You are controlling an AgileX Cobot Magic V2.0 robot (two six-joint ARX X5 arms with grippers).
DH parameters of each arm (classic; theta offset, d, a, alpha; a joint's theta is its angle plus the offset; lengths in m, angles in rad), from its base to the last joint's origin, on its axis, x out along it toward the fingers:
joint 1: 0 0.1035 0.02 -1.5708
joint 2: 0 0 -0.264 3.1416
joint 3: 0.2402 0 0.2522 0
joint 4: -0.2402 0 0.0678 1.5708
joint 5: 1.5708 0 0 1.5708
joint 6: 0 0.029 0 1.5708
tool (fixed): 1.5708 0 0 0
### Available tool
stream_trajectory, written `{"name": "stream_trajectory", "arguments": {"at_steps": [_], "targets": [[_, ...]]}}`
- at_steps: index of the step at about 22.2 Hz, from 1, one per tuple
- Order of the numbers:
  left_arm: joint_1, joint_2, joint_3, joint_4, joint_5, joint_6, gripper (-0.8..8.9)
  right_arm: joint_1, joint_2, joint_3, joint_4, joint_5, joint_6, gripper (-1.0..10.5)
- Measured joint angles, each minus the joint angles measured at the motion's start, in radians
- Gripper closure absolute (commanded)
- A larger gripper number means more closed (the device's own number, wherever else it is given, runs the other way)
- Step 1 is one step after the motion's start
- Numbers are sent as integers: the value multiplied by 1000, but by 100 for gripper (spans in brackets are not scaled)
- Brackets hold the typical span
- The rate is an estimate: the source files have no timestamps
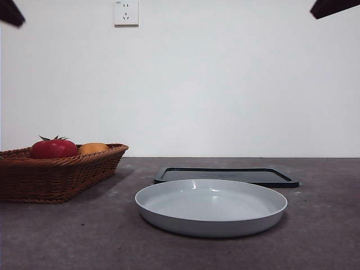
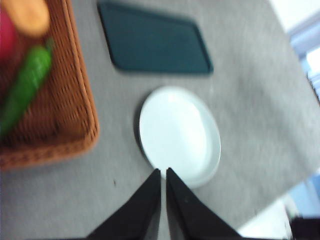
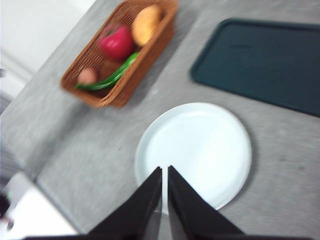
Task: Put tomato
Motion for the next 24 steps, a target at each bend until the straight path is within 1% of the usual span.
{"name": "stream_trajectory", "arguments": {"at_steps": [5,9,10,11,12,13,14,15,16,20,24], "targets": [[-39,51,0,-22,0,20,798,73,5,0,0,5,-10,937],[-49,58,0,-20,1,45,784,79,5,0,0,17,-10,936],[-49,58,0,-20,1,56,776,79,5,0,-1,32,-10,913],[-49,58,0,-20,1,70,696,79,5,0,-5,43,-10,788],[-49,58,0,-20,1,83,571,79,5,0,-10,56,-10,642],[-49,58,0,-20,1,98,372,79,5,0,-18,71,-9,462],[-49,58,0,-19,1,108,236,79,5,0,-22,88,-6,358],[-49,58,0,-11,1,117,127,79,5,0,-22,105,-5,317],[-49,58,0,0,1,120,85,79,5,0,-22,113,-3,317],[-49,58,0,32,2,133,85,79,5,0,-23,117,3,317],[-49,61,14,23,-17,109,85,79,5,0,-23,116,18,317]]}}
